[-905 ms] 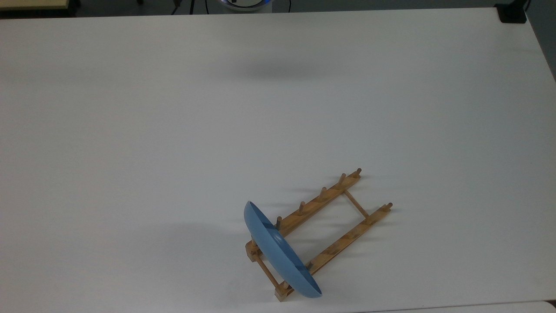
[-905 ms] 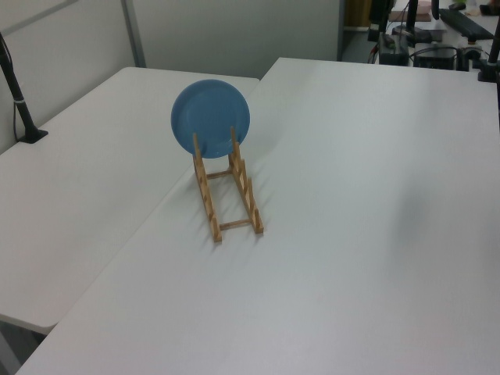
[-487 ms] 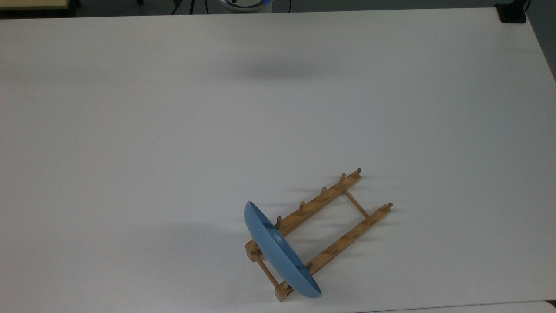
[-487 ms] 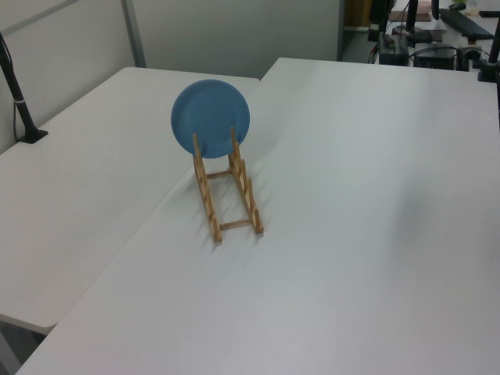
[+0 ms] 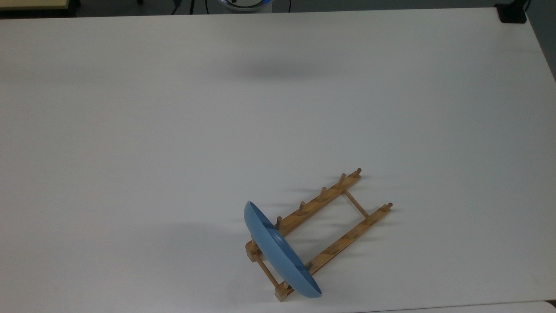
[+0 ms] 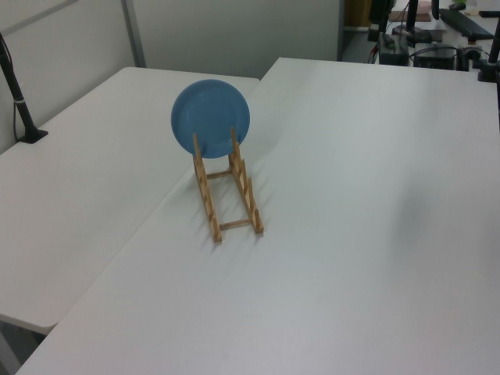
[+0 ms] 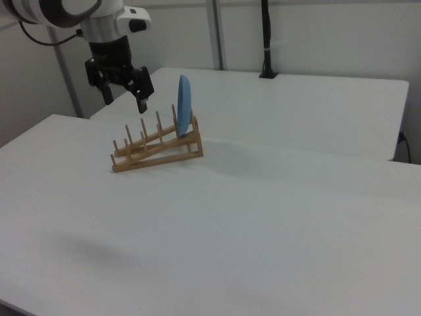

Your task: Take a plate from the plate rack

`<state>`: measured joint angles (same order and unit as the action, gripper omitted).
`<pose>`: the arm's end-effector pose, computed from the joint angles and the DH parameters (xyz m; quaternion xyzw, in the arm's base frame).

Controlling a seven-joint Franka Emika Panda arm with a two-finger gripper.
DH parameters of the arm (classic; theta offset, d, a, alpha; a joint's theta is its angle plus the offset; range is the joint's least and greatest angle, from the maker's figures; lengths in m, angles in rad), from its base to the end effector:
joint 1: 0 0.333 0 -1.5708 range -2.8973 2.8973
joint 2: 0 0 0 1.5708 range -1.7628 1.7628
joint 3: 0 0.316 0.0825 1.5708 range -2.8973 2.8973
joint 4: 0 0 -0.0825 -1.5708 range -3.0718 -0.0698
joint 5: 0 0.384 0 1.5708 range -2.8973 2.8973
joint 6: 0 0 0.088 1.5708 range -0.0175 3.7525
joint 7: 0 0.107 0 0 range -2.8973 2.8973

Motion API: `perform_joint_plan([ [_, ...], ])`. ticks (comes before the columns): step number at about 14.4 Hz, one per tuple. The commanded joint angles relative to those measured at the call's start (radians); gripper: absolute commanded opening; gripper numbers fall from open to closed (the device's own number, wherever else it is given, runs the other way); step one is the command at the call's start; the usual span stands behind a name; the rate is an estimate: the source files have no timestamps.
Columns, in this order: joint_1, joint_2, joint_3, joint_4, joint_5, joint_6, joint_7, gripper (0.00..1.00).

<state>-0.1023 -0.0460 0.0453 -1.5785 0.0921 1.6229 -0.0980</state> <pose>0.5454 -0.0211 0.6514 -0.9978 -0.0202 -0.0485 0.0414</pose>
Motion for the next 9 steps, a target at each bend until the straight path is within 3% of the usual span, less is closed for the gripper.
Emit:
perform_joint_plan([
  [1,-0.005,-0.014,0.001,-0.015,0.020,-0.002,0.004,1.00],
  [6,-0.002,-0.003,-0.001,-0.015,0.008,0.003,-0.034,1.00],
  [9,-0.002,0.015,-0.002,-0.015,-0.017,0.012,-0.239,1.00],
])
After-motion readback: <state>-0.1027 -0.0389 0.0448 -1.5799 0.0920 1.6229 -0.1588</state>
